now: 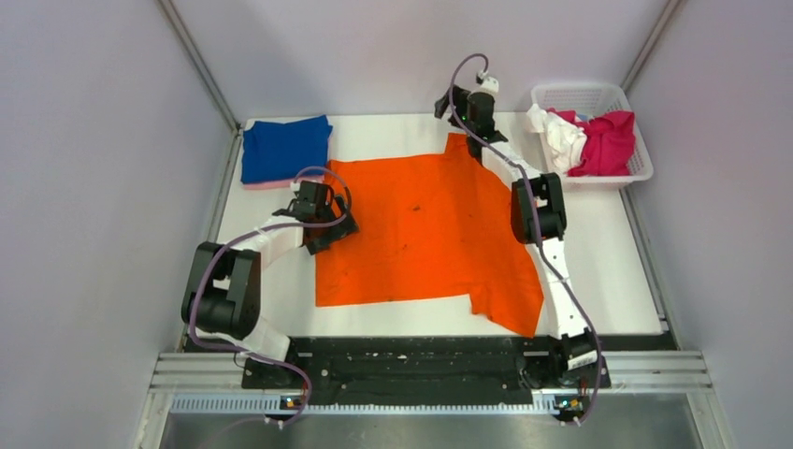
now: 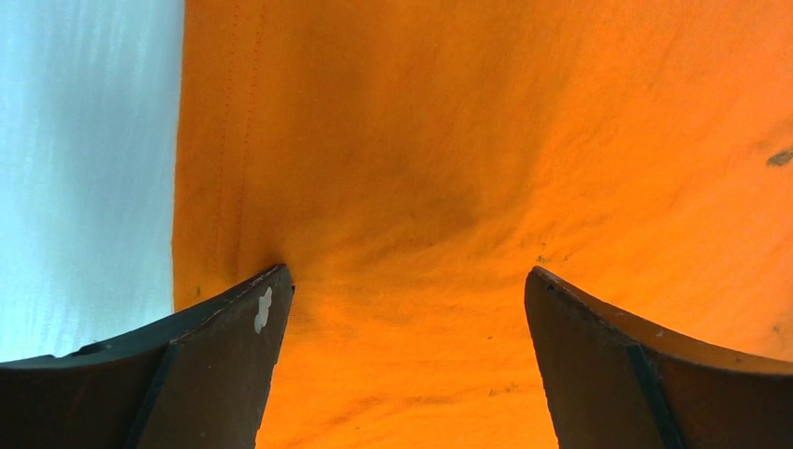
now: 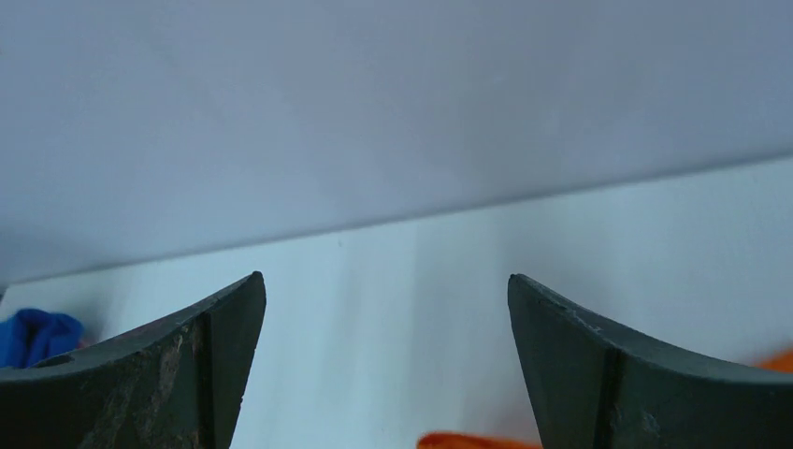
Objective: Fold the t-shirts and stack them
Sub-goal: Flatten out the tshirt
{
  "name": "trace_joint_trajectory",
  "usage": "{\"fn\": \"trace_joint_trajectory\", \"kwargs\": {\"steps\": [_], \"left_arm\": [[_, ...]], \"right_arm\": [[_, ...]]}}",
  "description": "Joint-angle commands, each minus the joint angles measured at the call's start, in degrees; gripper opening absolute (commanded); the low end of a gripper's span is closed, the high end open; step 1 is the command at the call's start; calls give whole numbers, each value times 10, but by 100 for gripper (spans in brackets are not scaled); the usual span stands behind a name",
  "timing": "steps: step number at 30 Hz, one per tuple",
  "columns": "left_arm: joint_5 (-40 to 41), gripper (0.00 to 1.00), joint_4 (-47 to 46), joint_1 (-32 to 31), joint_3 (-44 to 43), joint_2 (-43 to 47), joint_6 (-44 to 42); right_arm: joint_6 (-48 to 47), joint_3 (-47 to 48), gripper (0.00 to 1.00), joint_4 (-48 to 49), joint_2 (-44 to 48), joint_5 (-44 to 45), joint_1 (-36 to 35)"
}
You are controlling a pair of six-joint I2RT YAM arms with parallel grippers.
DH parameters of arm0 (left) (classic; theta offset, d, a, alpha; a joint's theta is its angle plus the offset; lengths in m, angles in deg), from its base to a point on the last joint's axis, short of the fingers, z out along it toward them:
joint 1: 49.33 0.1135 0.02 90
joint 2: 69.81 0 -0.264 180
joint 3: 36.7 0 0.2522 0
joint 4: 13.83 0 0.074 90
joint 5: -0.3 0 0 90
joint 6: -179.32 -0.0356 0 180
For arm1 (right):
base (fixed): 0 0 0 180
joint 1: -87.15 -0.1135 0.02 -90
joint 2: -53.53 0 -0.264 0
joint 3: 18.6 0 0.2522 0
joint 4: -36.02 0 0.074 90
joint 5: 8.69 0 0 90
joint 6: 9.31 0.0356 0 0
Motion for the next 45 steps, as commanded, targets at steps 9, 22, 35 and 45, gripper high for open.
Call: {"fn": "trace_joint_trajectory", "kwargs": {"steps": [9, 22, 35, 45], "left_arm": [[15, 99, 43, 3, -77, 18, -25], [-47, 99, 9, -10, -88, -20, -21], [-23, 99, -20, -10, -25, -25, -10], [3, 99, 13, -10, -24, -28, -15]], "right_arm": [[-130, -111, 99, -113, 201, -1, 8], [-55, -315, 99, -46, 240, -59, 8], [-77, -53, 99, -152, 34, -96, 8], [-37, 123, 99, -52, -80, -66, 7]]}}
